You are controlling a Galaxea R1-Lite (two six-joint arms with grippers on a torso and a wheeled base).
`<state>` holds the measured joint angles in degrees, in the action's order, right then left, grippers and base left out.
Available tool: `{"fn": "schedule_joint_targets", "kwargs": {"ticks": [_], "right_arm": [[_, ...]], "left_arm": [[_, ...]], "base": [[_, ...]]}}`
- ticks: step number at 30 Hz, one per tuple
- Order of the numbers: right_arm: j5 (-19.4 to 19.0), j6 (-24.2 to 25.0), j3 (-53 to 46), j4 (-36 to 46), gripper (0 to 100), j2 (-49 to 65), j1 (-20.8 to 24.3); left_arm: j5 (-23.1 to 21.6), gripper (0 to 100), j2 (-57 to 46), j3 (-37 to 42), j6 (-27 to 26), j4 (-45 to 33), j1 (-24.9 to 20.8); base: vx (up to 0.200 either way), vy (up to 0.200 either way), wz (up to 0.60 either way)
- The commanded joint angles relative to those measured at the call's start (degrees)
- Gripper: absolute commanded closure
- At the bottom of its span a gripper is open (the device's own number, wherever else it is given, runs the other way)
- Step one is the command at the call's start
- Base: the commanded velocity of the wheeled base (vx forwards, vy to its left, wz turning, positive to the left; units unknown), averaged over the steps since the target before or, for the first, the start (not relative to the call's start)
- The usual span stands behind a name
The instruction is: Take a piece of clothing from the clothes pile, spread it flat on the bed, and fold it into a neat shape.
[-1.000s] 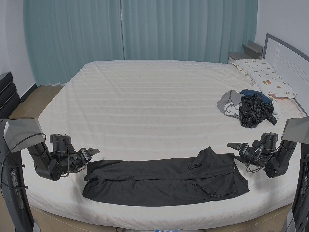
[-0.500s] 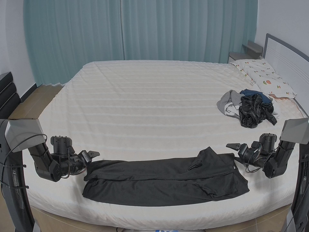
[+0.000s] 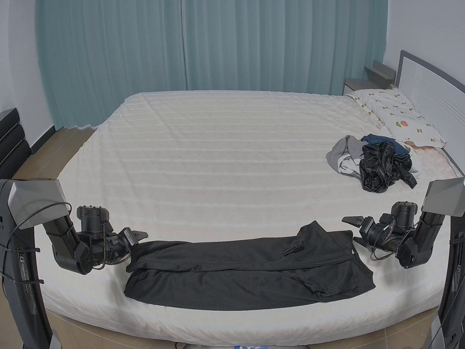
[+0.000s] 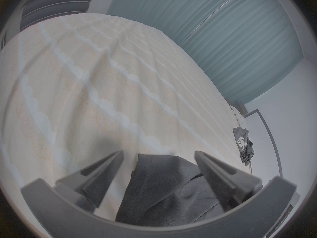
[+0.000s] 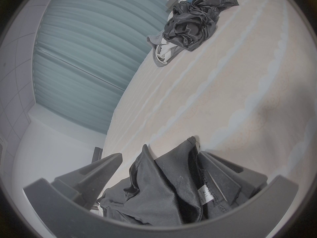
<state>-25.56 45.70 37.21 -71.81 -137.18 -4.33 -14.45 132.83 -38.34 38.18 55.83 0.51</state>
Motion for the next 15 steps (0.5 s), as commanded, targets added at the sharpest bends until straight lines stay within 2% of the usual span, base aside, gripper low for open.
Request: {"fn": "schedule_joint_targets", "kwargs": {"ticks": [1,6,15], "right_arm": [[0.3,0.0,0.1,-0.1,0,-0.1,-0.1],[0.3,-0.1,0.1,0.0,0,-0.3,0.3],[0.3,0.0,-0.2,-1.6,0,-0.7,1.0]], "left_arm": [[0.1,100,0.3,0.0,0.2,0.1,0.3],[0.4,100,0.0,-0.1,3.1,0.5,0.4],[0.5,100,0.3,-0.4,3.5,0.5,0.9]], "base": [[0.000,0.000,0.00],[0.000,0.000,0.00],[0.000,0.000,0.00]]}}
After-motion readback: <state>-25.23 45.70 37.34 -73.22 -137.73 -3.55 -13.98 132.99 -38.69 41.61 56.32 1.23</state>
